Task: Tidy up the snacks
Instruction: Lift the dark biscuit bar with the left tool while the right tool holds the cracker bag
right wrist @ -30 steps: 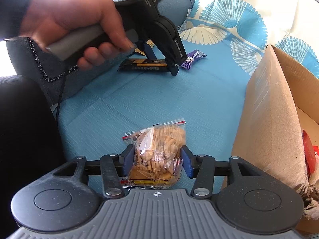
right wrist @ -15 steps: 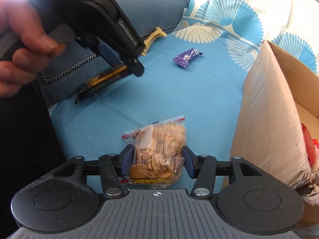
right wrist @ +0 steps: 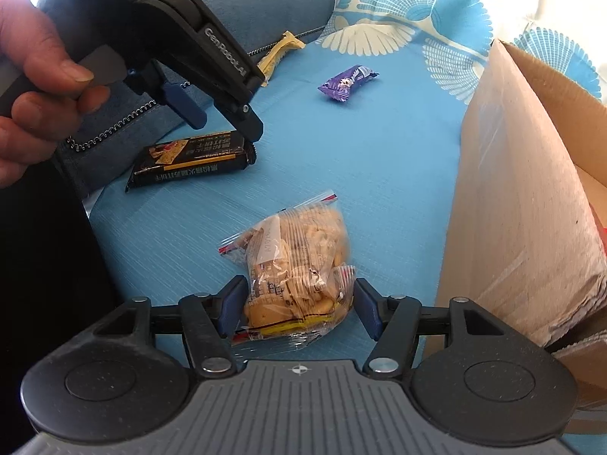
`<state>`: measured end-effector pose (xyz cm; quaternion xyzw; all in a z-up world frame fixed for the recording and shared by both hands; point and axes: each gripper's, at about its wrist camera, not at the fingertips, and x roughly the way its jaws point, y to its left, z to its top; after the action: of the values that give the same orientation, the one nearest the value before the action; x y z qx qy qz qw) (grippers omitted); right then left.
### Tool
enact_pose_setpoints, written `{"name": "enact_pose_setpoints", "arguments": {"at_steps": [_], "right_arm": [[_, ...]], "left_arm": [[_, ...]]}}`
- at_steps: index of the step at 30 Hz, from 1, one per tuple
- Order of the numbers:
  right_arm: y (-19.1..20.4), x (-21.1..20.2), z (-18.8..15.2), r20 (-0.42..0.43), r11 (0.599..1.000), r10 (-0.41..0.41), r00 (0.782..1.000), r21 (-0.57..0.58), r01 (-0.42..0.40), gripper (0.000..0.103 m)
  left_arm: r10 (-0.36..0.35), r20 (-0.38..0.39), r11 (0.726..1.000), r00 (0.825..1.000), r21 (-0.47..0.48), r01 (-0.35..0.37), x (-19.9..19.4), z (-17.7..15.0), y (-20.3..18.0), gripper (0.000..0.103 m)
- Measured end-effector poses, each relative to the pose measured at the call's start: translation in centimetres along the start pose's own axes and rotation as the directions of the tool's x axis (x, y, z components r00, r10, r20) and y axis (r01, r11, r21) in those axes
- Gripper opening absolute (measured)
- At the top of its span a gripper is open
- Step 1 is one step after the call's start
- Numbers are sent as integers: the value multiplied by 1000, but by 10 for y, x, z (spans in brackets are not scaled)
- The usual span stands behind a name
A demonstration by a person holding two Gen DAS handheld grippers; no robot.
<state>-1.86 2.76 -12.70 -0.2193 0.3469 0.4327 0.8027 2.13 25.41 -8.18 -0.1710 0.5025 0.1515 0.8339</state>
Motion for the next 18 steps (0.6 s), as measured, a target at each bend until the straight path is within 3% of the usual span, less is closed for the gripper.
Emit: {"name": "enact_pose_setpoints", "arguments": {"at_steps": [7, 13, 18], "right_arm": [[-1, -2, -1, -2, 1000, 2, 1000, 5, -2, 63], [3, -6, -2, -1, 1000, 1, 1000, -9, -1, 63], [4, -7, -1, -3, 1000, -4, 1000, -17, 4, 63]], "left_arm": [[-31, -50, 999, 998, -15, 31, -3, -5, 0, 66], [-43, -69, 999, 997, -20, 42, -5, -8, 1, 77], [-18, -96, 999, 995, 32, 21, -2, -9, -7, 83]]}}
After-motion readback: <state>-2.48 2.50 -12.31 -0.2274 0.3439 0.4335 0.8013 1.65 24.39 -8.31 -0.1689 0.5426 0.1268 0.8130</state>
